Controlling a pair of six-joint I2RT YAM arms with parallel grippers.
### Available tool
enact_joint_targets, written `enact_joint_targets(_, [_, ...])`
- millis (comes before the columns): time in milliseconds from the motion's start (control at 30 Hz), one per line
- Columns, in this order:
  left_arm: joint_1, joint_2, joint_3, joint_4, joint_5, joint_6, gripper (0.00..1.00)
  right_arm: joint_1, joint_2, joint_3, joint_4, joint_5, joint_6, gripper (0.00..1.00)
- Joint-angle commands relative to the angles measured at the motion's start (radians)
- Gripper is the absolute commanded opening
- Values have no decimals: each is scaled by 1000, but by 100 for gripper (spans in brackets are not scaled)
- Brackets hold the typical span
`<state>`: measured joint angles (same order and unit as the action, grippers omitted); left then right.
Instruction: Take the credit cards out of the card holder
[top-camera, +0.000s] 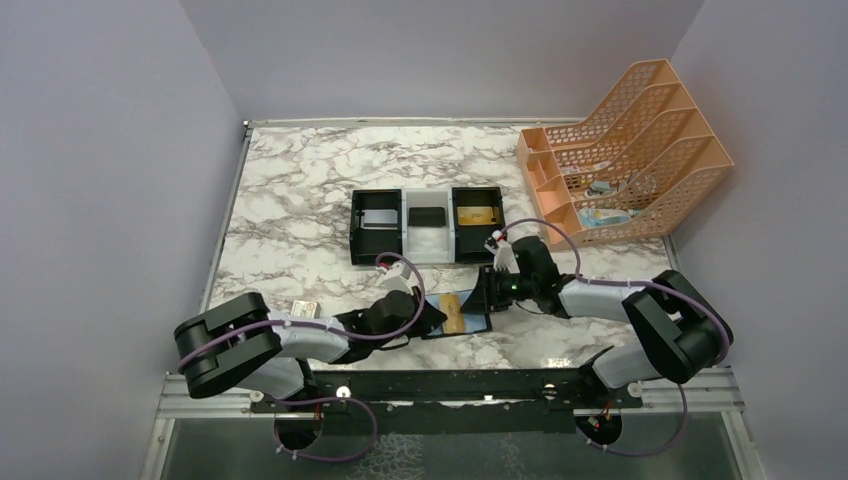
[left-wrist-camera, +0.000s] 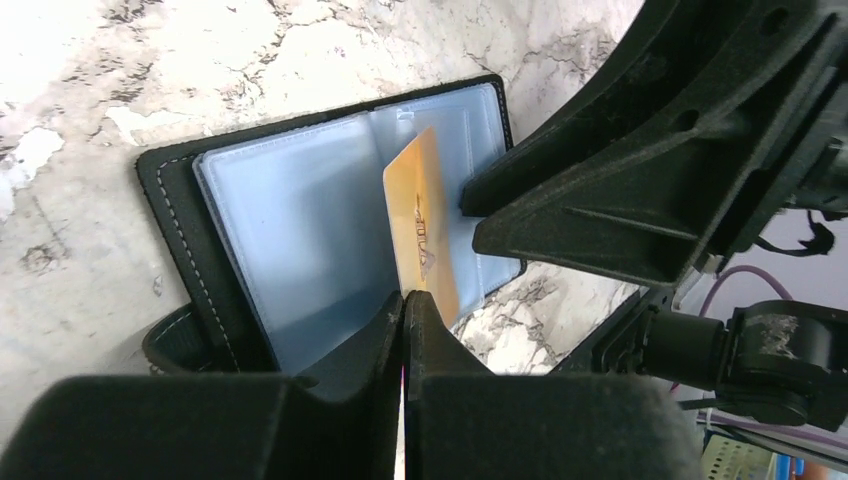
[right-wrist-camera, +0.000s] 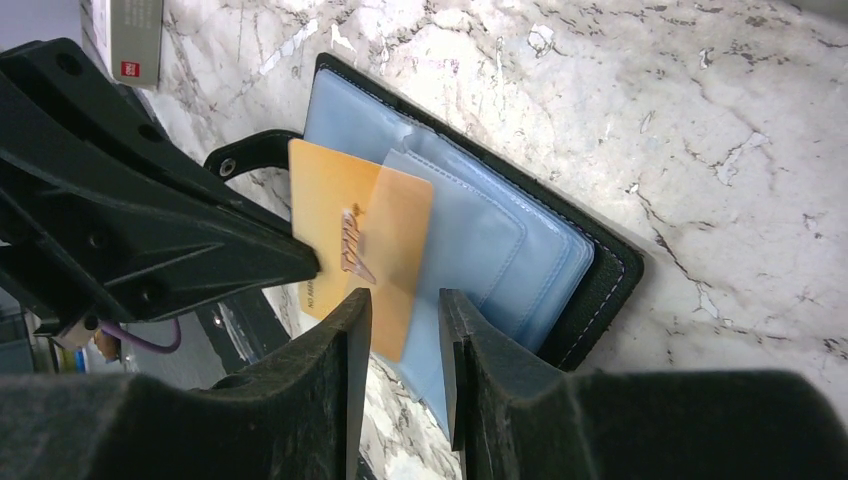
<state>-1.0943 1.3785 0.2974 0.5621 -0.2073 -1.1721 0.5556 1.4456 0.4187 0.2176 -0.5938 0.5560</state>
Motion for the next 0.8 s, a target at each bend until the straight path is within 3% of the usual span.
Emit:
enact_joint_targets(0, [1,-72,-47,10,-59,2,1,-2,12,-4,-102,126,-38,33])
enact_joint_targets(267, [1,-139,-47,-69,-98,32,0,-2,-13,17,-106,82,-31,33])
enact_joint_targets(567, [3,-110,-4,-87,-75,62,0,-2,-23,83,-58,-112,-24,33])
enact_joint_targets(767, [2,-91,9,-85,-68,57,1,4,88,89,24,-178,-11,33])
